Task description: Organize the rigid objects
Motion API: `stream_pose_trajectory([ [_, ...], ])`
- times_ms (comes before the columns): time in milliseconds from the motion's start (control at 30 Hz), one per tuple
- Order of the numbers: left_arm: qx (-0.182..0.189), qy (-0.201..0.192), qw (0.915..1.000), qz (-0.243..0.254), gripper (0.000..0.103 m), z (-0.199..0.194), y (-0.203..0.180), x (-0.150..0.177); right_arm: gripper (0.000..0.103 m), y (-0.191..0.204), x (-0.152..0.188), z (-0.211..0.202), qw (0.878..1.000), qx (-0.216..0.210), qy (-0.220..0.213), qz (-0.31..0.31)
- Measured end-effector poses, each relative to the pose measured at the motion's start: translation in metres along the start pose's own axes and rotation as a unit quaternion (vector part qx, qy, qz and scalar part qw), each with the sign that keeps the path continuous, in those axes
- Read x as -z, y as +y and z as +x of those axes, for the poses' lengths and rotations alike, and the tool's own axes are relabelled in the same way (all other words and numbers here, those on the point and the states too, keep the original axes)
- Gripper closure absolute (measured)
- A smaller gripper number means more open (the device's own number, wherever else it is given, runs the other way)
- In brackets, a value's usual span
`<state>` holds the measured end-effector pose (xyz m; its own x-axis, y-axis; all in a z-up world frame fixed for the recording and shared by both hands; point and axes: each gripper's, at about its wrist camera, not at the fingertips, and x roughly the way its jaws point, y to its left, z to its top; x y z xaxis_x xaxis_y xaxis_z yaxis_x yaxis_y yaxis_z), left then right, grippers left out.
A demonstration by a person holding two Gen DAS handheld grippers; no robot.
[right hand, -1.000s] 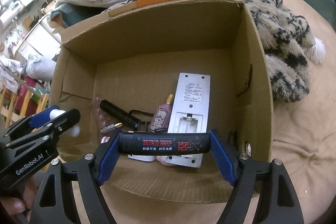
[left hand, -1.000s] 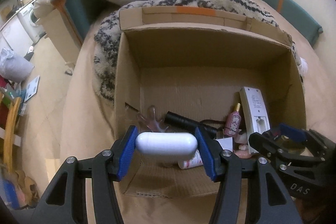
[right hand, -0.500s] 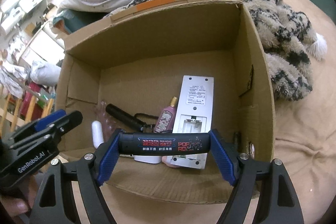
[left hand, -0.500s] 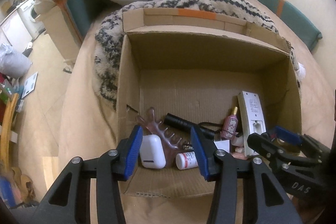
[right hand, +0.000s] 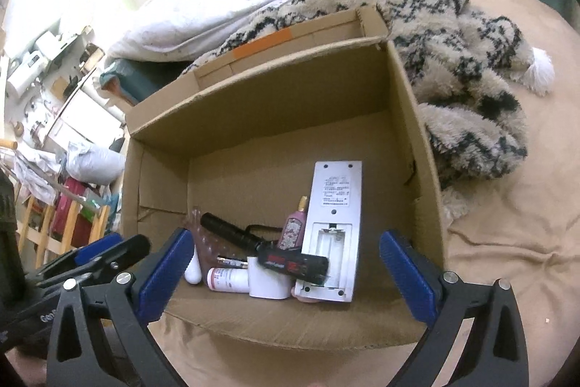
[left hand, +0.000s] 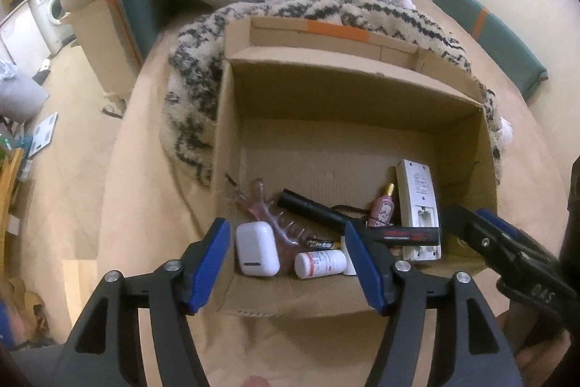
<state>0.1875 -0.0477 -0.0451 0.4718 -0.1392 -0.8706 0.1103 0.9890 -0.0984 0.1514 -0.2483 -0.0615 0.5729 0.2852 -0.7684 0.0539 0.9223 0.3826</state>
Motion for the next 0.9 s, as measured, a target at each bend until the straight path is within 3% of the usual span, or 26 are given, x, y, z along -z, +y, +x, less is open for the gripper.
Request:
stream_pose_trajectory([
  [133, 0.003, -0.016, 0.9996, -0.023, 0.017, -0.026, 0.011, 0.004, 0.000, 0.007, 0.004, -0.021, 1.000, -0.002, -0.013, -0.010],
  [333, -0.011, -0.055, 0.9982, -0.021, 0.008, -0.069, 0.022, 0.021, 0.000, 0.015, 0.016, -0.061, 0.999, 0.001, -0.037, -0.016],
  [533, -0.061, -0.097, 0.9934, 0.006, 0.008, -0.102, 0.024, 0.049, 0.000, 0.027, 0.036, -0.101, 0.996, 0.011, -0.072, -0.049],
  [700, -0.062, -0.146, 0.9873, 0.009, 0.008, -0.133, 0.028, 0.082, 0.000, 0.032, 0.062, -0.128, 0.992, 0.019, -0.109, -0.064],
  [900, -0.090, -0.160, 0.9830, 0.018, 0.008, -0.131, 0.024, 0.108, 0.000, 0.029, 0.096, -0.119, 0.991, 0.036, -0.103, -0.079],
])
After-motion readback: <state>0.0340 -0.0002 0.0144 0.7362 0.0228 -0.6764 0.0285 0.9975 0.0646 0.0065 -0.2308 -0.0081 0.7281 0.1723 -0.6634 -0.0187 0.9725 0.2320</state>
